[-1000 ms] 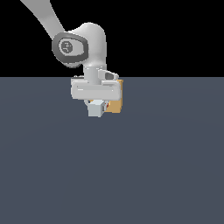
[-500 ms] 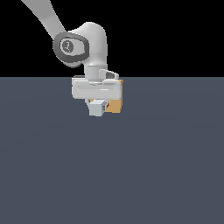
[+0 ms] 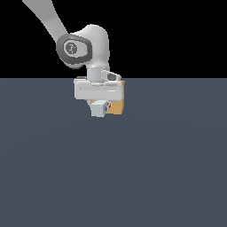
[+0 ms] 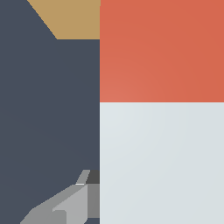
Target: Insert the peg into the horizontal hole in a box.
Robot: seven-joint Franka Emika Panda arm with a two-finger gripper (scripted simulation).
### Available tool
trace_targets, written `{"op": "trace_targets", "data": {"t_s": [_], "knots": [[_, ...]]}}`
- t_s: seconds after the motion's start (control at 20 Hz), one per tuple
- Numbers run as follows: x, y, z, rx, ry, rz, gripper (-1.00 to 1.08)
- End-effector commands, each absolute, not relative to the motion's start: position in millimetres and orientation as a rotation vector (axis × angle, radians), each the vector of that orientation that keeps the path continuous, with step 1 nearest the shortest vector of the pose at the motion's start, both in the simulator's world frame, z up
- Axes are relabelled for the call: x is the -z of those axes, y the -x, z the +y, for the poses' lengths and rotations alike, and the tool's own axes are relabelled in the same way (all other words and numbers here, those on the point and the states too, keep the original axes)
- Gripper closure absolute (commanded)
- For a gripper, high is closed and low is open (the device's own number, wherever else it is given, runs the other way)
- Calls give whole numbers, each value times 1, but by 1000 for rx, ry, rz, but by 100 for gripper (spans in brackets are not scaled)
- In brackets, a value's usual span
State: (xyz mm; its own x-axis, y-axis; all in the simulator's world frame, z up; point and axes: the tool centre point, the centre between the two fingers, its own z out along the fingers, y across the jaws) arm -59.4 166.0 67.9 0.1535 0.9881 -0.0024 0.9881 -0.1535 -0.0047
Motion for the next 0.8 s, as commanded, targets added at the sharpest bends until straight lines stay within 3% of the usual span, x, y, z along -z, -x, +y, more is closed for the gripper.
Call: {"op": "trace_targets", "data": {"t_s": [0.0, 0.4, 0.75], "knots": [[-71, 57, 180, 1, 2384, -2046, 108], [-71, 48, 234, 4, 2385, -2046, 108], [-72, 45, 249, 5, 2385, -2047, 108]]}}
